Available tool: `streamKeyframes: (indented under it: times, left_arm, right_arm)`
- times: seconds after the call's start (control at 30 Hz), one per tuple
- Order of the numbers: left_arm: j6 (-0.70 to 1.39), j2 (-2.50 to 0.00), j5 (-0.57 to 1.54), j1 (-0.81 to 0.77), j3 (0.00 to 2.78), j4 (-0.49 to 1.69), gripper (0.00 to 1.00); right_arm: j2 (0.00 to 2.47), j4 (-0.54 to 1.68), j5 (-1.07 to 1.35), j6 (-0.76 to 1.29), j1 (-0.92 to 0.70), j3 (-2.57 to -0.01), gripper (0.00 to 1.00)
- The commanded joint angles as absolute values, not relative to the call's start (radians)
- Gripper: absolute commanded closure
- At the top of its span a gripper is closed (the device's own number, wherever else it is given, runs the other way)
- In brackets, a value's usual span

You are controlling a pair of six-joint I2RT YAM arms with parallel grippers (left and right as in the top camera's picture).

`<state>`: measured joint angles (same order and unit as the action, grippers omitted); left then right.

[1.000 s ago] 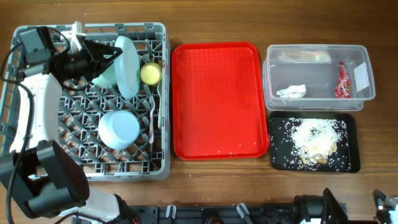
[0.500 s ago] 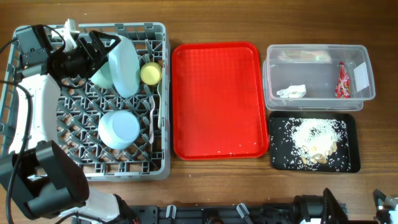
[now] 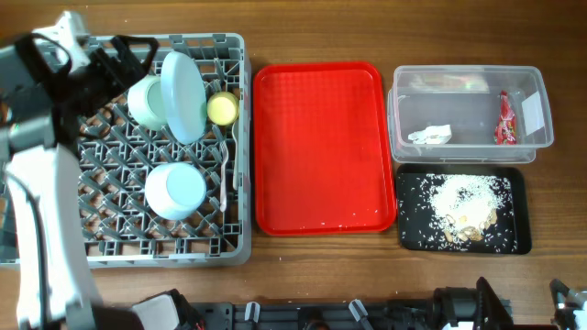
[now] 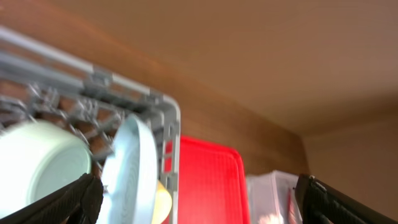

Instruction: Sort waste into correct bins and load items into the dishwasher rack

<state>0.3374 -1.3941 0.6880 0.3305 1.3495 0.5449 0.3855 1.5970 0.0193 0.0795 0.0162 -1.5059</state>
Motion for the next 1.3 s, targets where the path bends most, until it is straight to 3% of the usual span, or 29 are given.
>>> streamKeyframes:
  times: [0.0, 0.1, 0.13, 0.2, 0.23, 0.27, 0.47, 0.57, 0.73, 0.87, 0.97, 1.03, 1.07, 1.1, 1.27]
  left_arm:
    - [0.361, -1.328, 0.594, 0.333, 1.356, 0.558, 0.0]
    - [0.349, -1.35, 0.597, 0.303, 1.356, 0.593, 0.02]
    - [0.333, -1.364, 0.597, 0.292, 1.356, 0.6, 0.11]
    - [0.318, -1.404, 0.598, 0.269, 1.356, 0.608, 0.52]
    - [0.318, -1.432, 0.597, 0.254, 1.356, 0.607, 0.67]
    - [0.318, -1.455, 0.597, 0.242, 1.356, 0.604, 0.75]
    - [0.317, -1.633, 0.593, 0.179, 1.356, 0.599, 0.79]
    - [0.318, -1.702, 0.593, 0.168, 1.356, 0.597, 0.88]
    - [0.321, -1.672, 0.625, 0.174, 1.356, 0.55, 0.9]
    - [0.322, -1.549, 0.653, 0.174, 1.356, 0.493, 0.9]
    - [0.363, -1.403, 0.653, 0.174, 1.356, 0.466, 0.82]
    - [0.374, -1.327, 0.654, 0.168, 1.356, 0.482, 0.57]
    - [0.374, -1.293, 0.653, 0.165, 1.356, 0.499, 0.36]
    - [0.374, -1.257, 0.653, 0.165, 1.356, 0.518, 0.0]
    - [0.374, -1.131, 0.653, 0.165, 1.356, 0.607, 0.0]
  right_arm:
    - [0.375, 1.595, 0.028, 0.085, 0.014, -1.504, 0.0]
    - [0.375, 1.595, 0.028, 0.085, 0.014, -1.504, 0.0]
    - [0.375, 1.595, 0.028, 0.085, 0.014, -1.504, 0.0]
    - [0.375, 1.595, 0.028, 0.085, 0.014, -1.504, 0.0]
    - [0.375, 1.595, 0.028, 0.085, 0.014, -1.504, 0.0]
    - [0.375, 1.595, 0.028, 0.085, 0.014, -1.504, 0.0]
    - [0.375, 1.595, 0.028, 0.085, 0.014, -1.504, 0.0]
    - [0.375, 1.595, 0.028, 0.085, 0.014, -1.504, 0.0]
    - [0.375, 1.595, 0.028, 0.085, 0.014, -1.504, 0.01]
    - [0.375, 1.595, 0.028, 0.085, 0.014, -1.504, 0.0]
    - [0.375, 1.595, 0.028, 0.085, 0.014, -1.504, 0.0]
    - [0.375, 1.595, 0.028, 0.085, 0.014, -1.504, 0.0]
    - [0.375, 1.595, 0.028, 0.085, 0.014, -1.504, 0.0]
    - [0.375, 1.595, 0.028, 0.085, 0.014, -1.504, 0.0]
    - [0.375, 1.595, 0.028, 0.085, 0.014, -1.504, 0.0]
